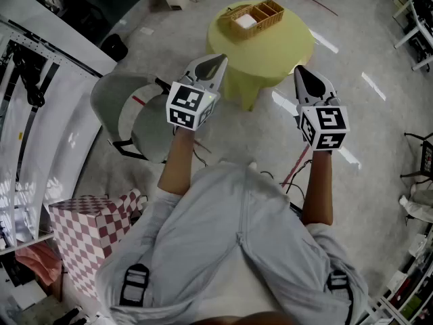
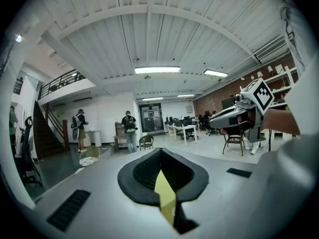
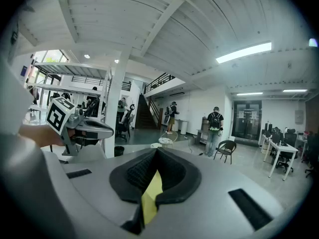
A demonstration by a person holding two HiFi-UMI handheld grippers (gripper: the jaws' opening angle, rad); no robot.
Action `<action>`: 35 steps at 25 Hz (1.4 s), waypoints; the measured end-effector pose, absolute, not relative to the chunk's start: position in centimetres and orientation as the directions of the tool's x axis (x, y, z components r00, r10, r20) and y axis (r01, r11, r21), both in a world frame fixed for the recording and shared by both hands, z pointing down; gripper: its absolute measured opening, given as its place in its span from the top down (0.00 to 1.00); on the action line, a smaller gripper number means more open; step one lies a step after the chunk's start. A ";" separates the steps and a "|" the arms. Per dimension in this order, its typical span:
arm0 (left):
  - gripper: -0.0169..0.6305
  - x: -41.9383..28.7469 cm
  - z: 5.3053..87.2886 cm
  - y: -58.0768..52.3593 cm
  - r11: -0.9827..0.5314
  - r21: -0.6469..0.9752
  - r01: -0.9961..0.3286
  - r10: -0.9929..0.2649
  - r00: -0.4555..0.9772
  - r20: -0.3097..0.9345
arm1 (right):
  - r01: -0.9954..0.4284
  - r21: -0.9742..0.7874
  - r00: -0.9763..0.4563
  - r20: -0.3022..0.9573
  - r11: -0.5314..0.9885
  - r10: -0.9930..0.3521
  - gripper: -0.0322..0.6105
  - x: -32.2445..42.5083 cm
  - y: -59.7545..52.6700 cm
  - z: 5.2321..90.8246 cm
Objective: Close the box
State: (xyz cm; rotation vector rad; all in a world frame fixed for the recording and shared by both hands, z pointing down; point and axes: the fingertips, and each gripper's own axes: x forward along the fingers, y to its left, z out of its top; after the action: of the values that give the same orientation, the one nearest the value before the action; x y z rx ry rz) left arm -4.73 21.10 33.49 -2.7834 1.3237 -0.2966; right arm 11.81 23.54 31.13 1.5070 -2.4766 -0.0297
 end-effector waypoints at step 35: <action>0.93 -1.1 36.9 10.5 -0.574 -0.077 -0.815 -0.811 0.554 0.189 | -0.805 0.067 -0.562 0.236 0.590 -0.793 0.91 14.9 12.7 34.7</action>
State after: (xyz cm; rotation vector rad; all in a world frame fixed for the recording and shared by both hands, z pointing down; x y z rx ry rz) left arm -1.08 10.49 36.90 -2.7859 1.4582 -0.3232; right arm 14.87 12.65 34.70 1.3203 -2.5798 0.0710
